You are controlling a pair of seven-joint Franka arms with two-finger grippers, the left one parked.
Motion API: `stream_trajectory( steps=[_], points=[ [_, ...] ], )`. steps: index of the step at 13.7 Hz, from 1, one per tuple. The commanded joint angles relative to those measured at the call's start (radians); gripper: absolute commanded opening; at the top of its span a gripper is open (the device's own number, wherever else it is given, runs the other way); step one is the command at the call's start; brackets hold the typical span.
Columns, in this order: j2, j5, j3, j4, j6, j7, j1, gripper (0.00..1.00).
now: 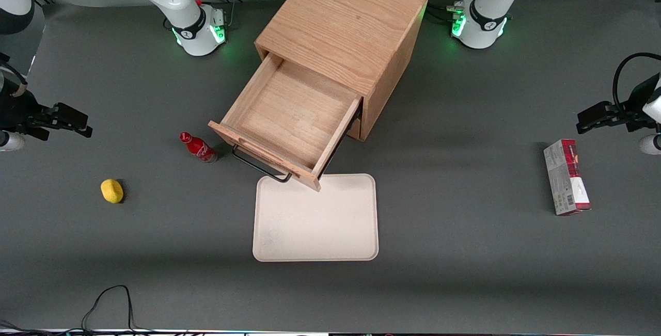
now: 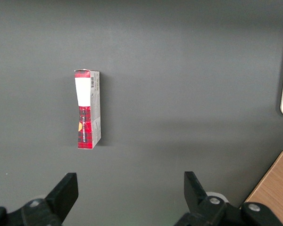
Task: Open upper drawer
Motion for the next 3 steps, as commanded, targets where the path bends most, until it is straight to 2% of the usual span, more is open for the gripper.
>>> stream_trajectory(
  steps=[1, 3],
  points=[
    [0.003, -0.009, 0.001, 0.01, -0.011, -0.028, -0.005, 1.0],
    [0.002, -0.009, 0.001, 0.01, -0.012, -0.028, -0.005, 1.0]
  ],
)
